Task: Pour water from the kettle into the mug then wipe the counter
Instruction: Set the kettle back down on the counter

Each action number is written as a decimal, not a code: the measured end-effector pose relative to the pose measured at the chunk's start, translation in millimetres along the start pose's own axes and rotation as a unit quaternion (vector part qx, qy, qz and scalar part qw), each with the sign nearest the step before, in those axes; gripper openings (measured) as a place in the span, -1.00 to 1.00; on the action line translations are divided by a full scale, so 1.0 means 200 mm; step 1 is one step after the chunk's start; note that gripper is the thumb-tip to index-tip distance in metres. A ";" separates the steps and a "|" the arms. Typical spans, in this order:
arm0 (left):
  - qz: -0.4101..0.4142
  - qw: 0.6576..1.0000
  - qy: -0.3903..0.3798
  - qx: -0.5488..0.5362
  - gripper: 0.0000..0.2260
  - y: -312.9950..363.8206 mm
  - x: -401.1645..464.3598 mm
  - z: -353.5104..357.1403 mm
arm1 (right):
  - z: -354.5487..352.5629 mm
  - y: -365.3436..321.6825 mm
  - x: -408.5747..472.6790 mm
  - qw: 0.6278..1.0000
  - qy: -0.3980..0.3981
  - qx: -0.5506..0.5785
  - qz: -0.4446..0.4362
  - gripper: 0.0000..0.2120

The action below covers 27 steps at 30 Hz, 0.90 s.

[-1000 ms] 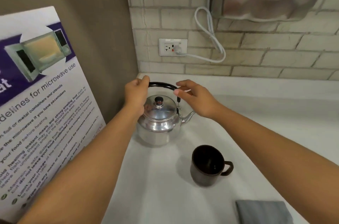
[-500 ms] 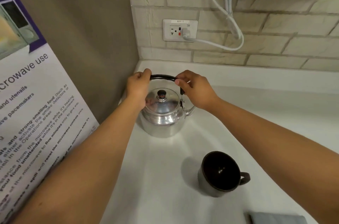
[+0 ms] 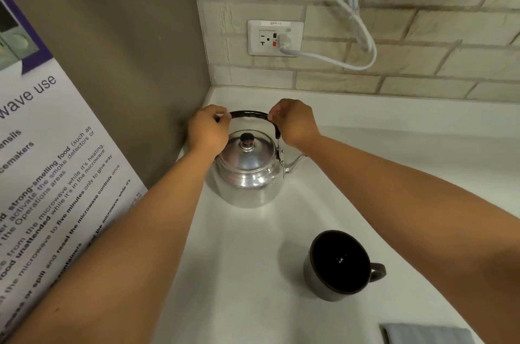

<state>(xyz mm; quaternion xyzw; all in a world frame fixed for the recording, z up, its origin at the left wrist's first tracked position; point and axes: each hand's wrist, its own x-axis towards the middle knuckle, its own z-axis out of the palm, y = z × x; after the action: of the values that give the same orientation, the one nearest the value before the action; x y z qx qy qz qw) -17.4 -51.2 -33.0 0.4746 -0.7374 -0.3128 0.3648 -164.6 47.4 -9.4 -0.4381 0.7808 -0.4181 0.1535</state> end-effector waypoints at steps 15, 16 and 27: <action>-0.058 0.976 -0.127 0.165 -0.74 0.09 0.02 -0.06 | -0.09 0.00 -0.01 0.987 -0.120 -0.056 0.095 -0.69; -0.057 0.976 -0.133 0.164 -0.70 0.11 0.00 -0.08 | -0.12 -0.01 -0.04 0.986 -0.127 -0.054 0.090 -0.67; 0.128 0.991 -0.017 0.030 -0.65 0.40 -0.54 -0.26 | -0.55 -0.07 -0.73 0.998 -0.025 0.054 -0.037 -0.72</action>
<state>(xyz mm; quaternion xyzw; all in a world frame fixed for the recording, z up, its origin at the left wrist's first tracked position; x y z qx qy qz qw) 19.2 72.4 34.1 0.3813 -0.8075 -0.2491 0.3748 -140.9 219.7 49.0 -0.4684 0.7363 -0.4536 0.1808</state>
